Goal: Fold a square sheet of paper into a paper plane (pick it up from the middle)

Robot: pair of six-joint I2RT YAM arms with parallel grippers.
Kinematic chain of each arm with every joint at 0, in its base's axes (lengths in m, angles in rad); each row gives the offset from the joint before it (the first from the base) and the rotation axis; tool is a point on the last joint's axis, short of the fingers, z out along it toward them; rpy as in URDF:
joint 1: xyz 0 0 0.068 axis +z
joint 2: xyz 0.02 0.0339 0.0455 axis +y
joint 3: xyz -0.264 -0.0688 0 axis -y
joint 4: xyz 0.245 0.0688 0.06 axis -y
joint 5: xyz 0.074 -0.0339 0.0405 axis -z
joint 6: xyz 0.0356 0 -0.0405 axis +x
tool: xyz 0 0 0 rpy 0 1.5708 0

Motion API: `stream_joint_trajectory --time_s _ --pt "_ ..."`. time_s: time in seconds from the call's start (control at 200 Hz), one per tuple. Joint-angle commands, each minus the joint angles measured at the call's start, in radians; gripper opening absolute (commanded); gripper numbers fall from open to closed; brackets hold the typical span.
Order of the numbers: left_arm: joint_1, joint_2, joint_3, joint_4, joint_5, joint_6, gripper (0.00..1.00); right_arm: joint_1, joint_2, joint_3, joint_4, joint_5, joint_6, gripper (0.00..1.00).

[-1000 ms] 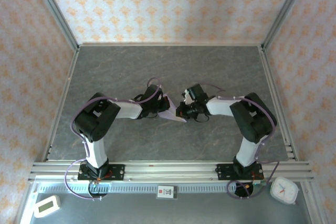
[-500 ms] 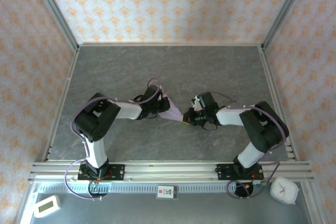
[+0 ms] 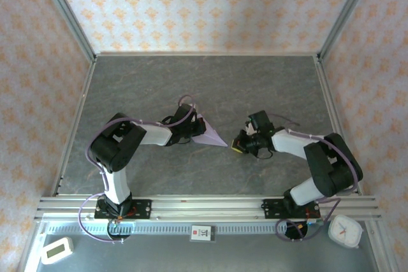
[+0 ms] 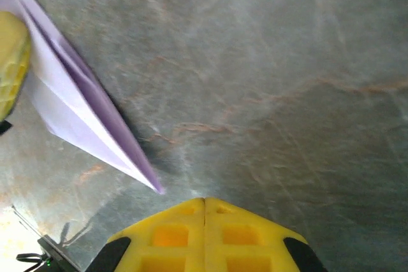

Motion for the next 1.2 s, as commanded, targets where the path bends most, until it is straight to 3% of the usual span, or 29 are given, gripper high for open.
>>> stream_joint_trajectory --time_s 0.0,0.335,0.545,0.781,0.966,1.191 --pt "0.009 0.027 -0.054 -0.144 -0.073 0.021 0.00 0.020 0.005 0.098 -0.019 -0.018 0.009 0.00" --pt "0.009 0.031 -0.044 -0.148 -0.072 0.022 0.00 0.123 0.256 0.302 0.123 -0.053 0.061 0.00" --pt "0.009 0.035 -0.041 -0.148 -0.070 0.018 0.00 0.112 0.334 0.220 0.163 -0.026 0.056 0.00" --pt "0.014 0.021 -0.039 -0.139 -0.071 -0.008 0.00 0.075 0.320 0.057 0.131 0.062 0.084 0.00" --pt "0.071 -0.006 -0.050 -0.109 -0.074 -0.046 0.00 0.072 0.318 0.014 0.069 0.147 0.090 0.00" --pt "0.140 -0.005 -0.034 -0.121 -0.058 -0.022 0.00 0.070 0.338 -0.005 0.064 0.167 0.089 0.00"
